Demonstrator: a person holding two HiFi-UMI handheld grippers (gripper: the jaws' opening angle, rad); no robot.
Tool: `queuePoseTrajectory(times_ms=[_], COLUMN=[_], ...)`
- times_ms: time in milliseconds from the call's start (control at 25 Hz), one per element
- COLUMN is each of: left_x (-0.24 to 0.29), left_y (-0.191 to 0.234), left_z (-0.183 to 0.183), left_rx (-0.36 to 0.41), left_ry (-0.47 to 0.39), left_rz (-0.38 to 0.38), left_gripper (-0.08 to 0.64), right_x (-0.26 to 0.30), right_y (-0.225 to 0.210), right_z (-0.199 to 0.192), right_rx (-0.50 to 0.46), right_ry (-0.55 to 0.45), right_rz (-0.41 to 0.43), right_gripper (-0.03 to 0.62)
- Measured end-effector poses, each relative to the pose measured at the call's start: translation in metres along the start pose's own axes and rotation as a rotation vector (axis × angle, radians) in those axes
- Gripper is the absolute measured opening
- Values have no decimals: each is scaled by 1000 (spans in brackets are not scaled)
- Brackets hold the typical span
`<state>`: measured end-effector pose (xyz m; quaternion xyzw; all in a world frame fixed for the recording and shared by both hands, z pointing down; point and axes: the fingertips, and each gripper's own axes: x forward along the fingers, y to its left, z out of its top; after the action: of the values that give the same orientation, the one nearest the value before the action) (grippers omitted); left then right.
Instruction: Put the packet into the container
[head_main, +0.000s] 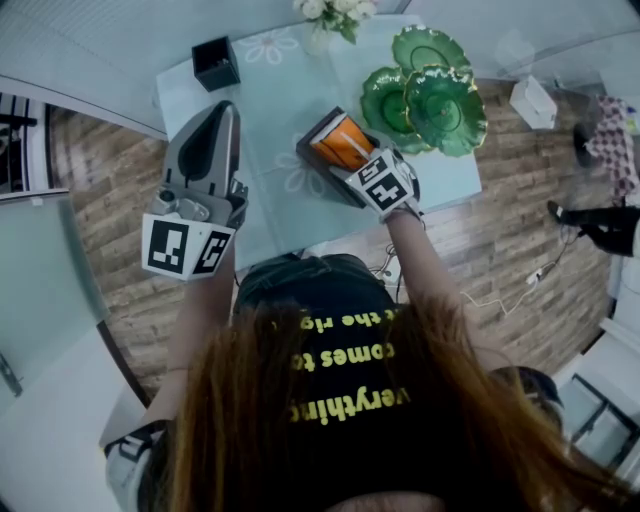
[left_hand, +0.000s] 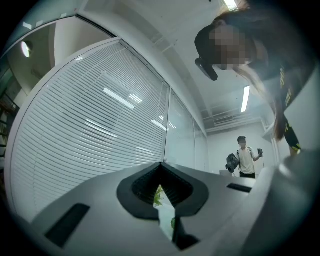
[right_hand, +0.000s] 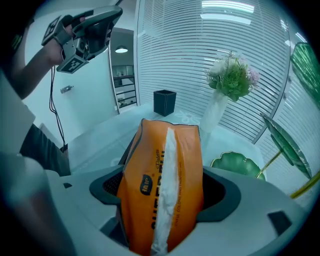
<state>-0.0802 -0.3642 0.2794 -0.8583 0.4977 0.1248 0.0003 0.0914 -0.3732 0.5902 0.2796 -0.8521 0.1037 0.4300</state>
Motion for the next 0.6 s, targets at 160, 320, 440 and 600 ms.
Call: queuePoseTrajectory(times_ms=[160,320,440,600], left_x=[-1,-2,-3,-5], left_y=[1,2,4,6], left_z=[1,2,3,3], left_rx=[1,4,6,5], left_ry=[0,-1,0,0], left_rz=[1,4,9,14], left_gripper=[2,2,2,2], right_x=[0,-1,-2,-5], right_y=[0,0,-1,-3], right_z=[0,0,1,4], right_rx=[-4,1,24,29], right_ry=[16,14,-1,-6], right_rz=[11,23,34,34], right_gripper=[390,394,400,437])
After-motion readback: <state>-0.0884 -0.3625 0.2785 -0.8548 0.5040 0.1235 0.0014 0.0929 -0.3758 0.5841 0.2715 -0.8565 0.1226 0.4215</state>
